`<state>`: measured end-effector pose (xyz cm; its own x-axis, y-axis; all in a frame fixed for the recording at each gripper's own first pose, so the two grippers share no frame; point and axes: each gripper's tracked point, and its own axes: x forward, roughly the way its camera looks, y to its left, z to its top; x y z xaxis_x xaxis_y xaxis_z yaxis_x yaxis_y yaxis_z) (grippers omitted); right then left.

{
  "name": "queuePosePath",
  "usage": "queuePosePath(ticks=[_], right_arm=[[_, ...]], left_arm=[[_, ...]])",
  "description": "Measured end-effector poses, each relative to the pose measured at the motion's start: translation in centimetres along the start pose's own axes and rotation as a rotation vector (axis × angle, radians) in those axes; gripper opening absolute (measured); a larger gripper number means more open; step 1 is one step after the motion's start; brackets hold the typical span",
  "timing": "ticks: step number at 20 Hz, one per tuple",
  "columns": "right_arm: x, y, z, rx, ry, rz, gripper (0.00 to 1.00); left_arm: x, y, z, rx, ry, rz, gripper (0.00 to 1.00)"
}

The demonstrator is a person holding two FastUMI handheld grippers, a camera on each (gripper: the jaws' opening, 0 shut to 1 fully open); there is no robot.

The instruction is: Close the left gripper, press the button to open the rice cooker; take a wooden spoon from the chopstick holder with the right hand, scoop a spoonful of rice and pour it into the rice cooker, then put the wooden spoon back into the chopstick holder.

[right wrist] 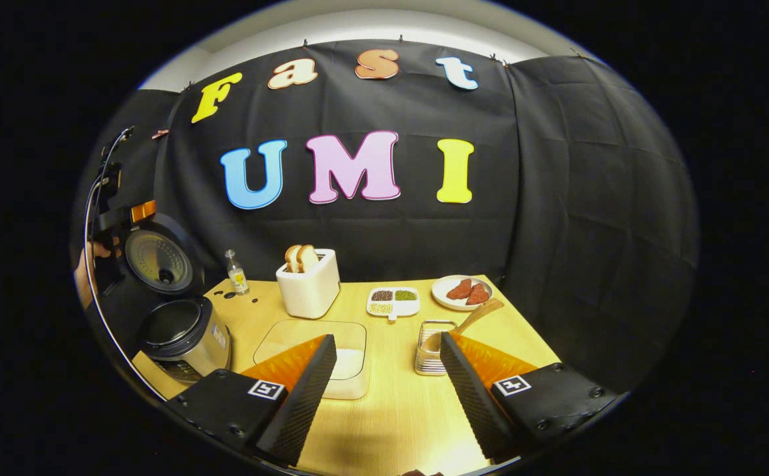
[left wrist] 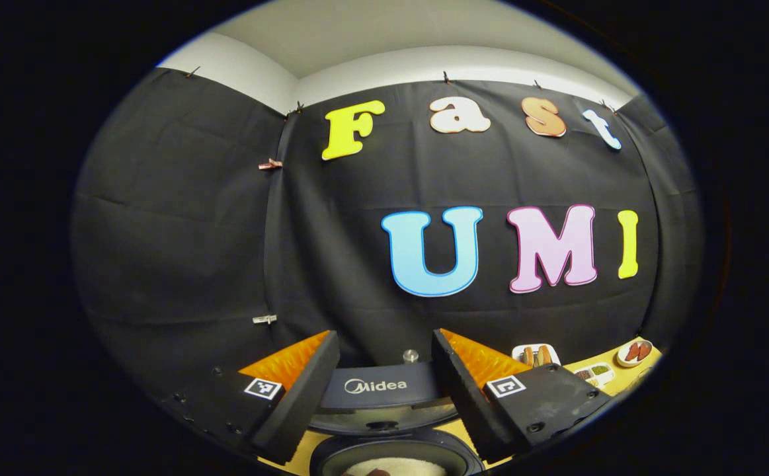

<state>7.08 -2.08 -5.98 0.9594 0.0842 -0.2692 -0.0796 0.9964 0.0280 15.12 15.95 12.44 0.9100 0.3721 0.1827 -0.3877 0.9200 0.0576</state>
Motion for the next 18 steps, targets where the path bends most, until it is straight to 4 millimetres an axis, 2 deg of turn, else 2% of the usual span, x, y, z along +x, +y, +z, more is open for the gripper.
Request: queuePosePath(ticks=[3, 9, 11, 13, 16, 18], right_arm=[[1.2, 0.7, -0.8, 0.03, 0.035, 0.045, 0.99], [2.8, 2.7, -3.5, 0.048, 0.128, 0.147, 0.99], [3.0, 3.2, -3.8, 0.048, 0.144, 0.183, 0.99], [3.2, 3.4, -4.2, 0.049, 0.159, 0.21, 0.99], [3.6, 3.2, -4.7, 0.06, 0.182, 0.23, 0.99], [4.0, 2.7, -4.5, 0.069, 0.186, 0.233, 0.99]], left_arm=[[-2.6, -0.5, -1.1, -0.015, 0.08, 0.02, 0.98], [-8.5, -1.5, -5.8, -0.038, 0.254, 0.078, 0.98], [-10.1, -1.9, -8.1, -0.037, 0.309, 0.084, 0.98], [-11.5, -2.0, -11.3, -0.037, 0.381, 0.093, 0.98], [-12.9, -2.5, -16.9, -0.055, 0.493, 0.086, 0.98], [-13.7, -2.7, -19.2, -0.062, 0.53, 0.074, 0.99]])
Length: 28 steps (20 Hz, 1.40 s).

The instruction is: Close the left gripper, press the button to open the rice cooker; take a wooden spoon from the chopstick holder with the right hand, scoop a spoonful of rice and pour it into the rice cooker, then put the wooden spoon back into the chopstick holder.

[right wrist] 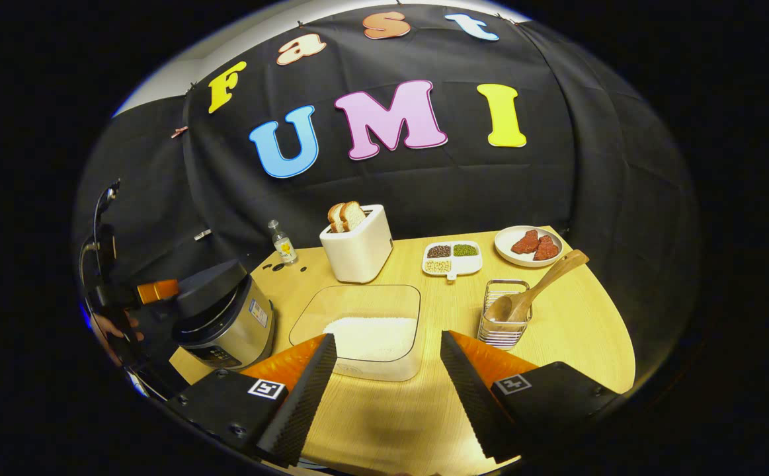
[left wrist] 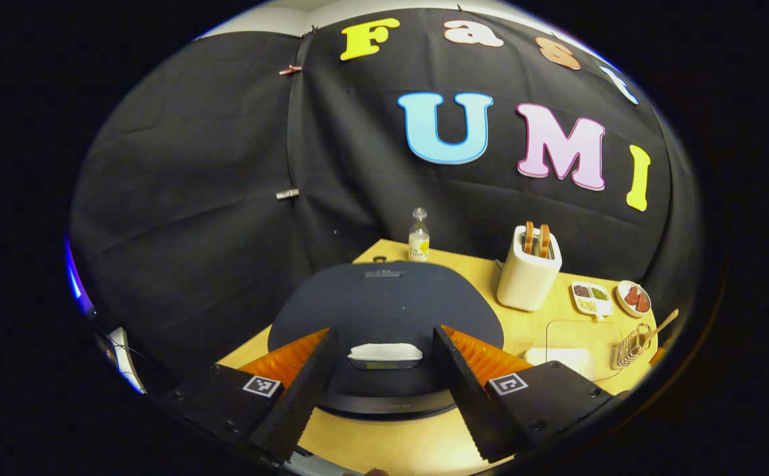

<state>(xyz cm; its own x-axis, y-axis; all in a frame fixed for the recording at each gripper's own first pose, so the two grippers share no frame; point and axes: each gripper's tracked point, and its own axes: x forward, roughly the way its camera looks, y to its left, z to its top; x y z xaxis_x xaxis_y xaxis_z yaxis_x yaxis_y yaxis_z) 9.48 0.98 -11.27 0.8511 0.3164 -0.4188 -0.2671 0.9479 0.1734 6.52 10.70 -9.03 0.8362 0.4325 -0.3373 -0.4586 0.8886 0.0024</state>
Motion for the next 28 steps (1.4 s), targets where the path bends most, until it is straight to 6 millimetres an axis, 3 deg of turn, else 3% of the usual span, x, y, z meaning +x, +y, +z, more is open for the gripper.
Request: queuePosePath(ticks=[2, 7, 9, 15, 19, 22, 25, 28], right_arm=[[0.3, -0.8, 0.1, 0.009, 0.002, -0.004, 0.99], [0.7, -2.5, 0.1, 0.021, 0.018, -0.004, 0.99], [0.9, -3.0, 0.1, 0.022, 0.024, 0.009, 0.99], [1.0, -5.4, 1.0, -0.076, -0.022, -0.002, 0.99], [0.6, -4.5, 3.3, -0.157, -0.104, 0.052, 0.99], [-1.6, -3.9, 7.2, -0.206, -0.224, 0.03, 0.98], [-4.6, -3.5, 10.2, -0.185, -0.334, -0.036, 0.98], [-6.9, -3.1, 10.1, -0.142, -0.367, -0.118, 0.98]], left_arm=[[0.3, 0.0, -1.3, 0.017, 0.006, -0.008, 0.99], [0.6, -0.1, -1.1, 0.028, 0.004, -0.025, 1.0], [0.8, -0.2, -2.1, 0.037, 0.027, -0.037, 1.0], [0.2, -1.0, -0.2, 0.026, -0.026, -0.067, 0.98], [-4.4, -4.6, 4.4, 0.047, -0.195, -0.111, 0.95], [-8.3, -6.7, 7.0, 0.107, -0.285, -0.181, 0.95], [-11.9, -7.9, 7.9, 0.11, -0.342, -0.24, 0.95], [-14.4, -8.5, 6.1, 0.069, -0.34, -0.28, 0.95]])
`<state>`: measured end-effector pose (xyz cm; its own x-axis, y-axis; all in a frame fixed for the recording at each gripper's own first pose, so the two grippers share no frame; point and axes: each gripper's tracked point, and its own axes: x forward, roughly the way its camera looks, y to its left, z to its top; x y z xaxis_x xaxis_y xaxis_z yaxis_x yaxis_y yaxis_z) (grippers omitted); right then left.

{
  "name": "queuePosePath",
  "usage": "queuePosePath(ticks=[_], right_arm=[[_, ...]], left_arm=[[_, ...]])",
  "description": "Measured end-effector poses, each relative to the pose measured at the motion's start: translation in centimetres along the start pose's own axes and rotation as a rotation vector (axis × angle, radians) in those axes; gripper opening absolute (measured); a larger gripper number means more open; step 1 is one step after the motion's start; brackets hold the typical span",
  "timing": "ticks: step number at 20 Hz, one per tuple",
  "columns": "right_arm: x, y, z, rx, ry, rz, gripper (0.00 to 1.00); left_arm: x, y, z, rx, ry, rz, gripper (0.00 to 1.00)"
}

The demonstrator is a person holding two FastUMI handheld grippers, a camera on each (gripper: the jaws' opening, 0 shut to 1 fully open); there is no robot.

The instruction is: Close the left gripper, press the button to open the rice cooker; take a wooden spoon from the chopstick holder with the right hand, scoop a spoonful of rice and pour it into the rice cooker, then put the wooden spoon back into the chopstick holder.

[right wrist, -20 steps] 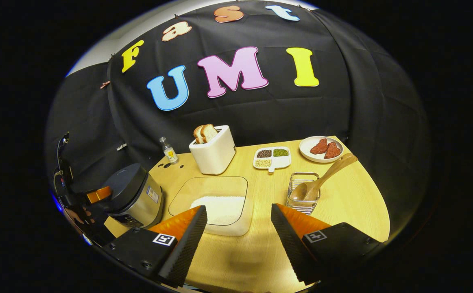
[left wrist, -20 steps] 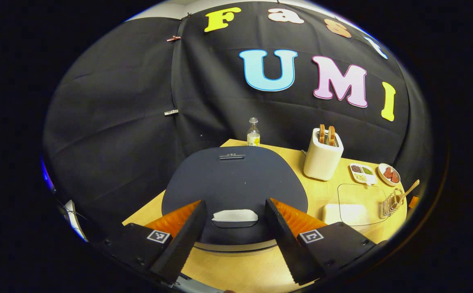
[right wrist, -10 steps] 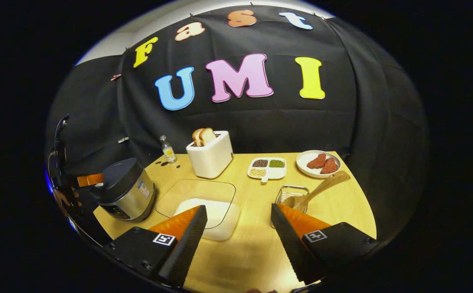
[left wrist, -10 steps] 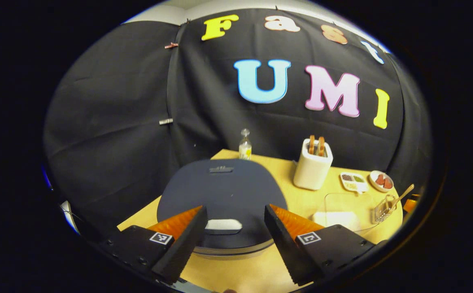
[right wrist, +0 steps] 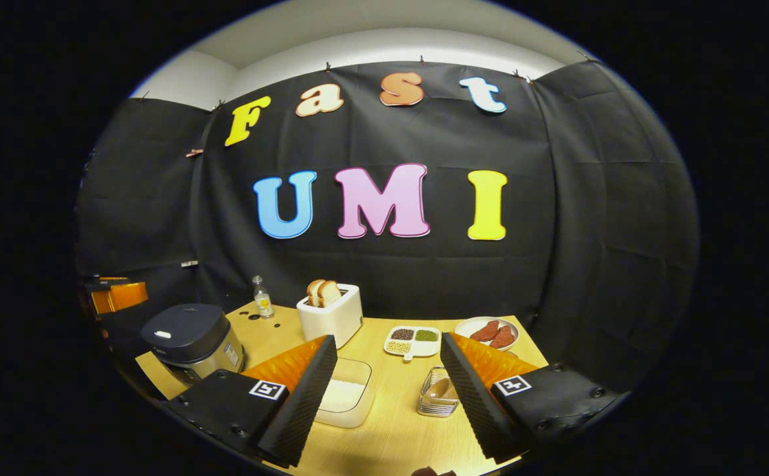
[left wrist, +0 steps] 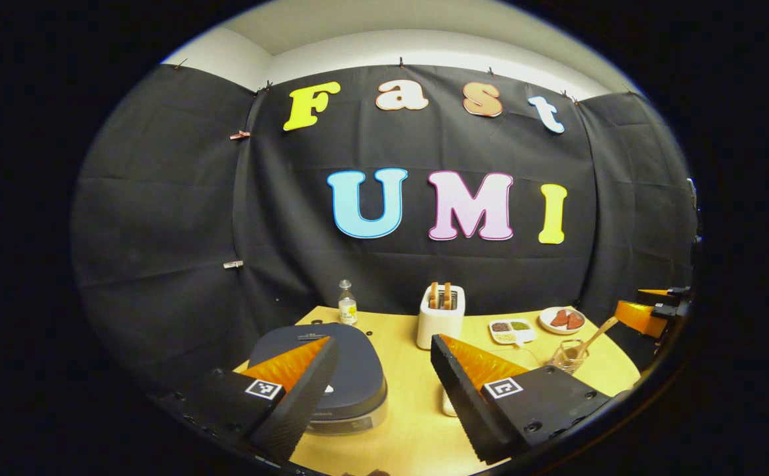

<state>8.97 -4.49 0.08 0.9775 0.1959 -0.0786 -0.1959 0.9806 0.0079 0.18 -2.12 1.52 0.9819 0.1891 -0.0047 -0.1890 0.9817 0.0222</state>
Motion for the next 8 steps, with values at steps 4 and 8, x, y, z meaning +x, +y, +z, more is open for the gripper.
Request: queuePosePath(ticks=[4, 8], right_arm=[[-3.0, 0.2, -0.6, -0.014, -0.026, -0.09, 0.98], [-4.7, 1.5, -1.0, 0.02, -0.038, -0.097, 0.98]], left_arm=[[-3.2, -0.2, -1.6, -0.071, -0.002, -0.032, 0.95], [-4.8, 0.5, -1.8, -0.027, -0.023, -0.063, 0.95]])
